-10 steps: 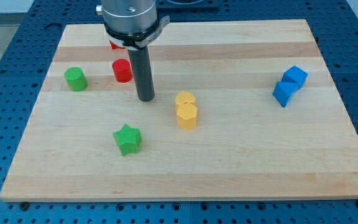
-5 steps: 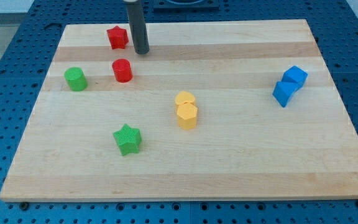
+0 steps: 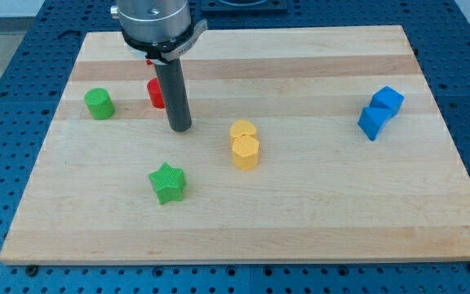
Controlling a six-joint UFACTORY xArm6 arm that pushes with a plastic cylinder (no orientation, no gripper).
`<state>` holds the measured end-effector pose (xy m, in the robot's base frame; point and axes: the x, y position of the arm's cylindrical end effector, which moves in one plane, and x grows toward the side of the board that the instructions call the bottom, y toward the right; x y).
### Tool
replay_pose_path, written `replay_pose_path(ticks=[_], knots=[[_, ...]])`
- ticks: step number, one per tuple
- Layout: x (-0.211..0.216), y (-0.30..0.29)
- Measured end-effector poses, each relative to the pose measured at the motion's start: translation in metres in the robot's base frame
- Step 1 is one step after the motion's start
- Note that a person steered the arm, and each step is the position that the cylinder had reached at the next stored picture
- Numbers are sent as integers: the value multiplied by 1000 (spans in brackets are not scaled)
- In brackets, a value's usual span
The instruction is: Push red circle closer to red star
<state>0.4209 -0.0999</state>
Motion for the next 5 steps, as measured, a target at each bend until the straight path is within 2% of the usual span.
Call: replay_pose_path(ticks=[1, 3, 5], knots=[[-1, -29], [-18, -29], [-104, -30]])
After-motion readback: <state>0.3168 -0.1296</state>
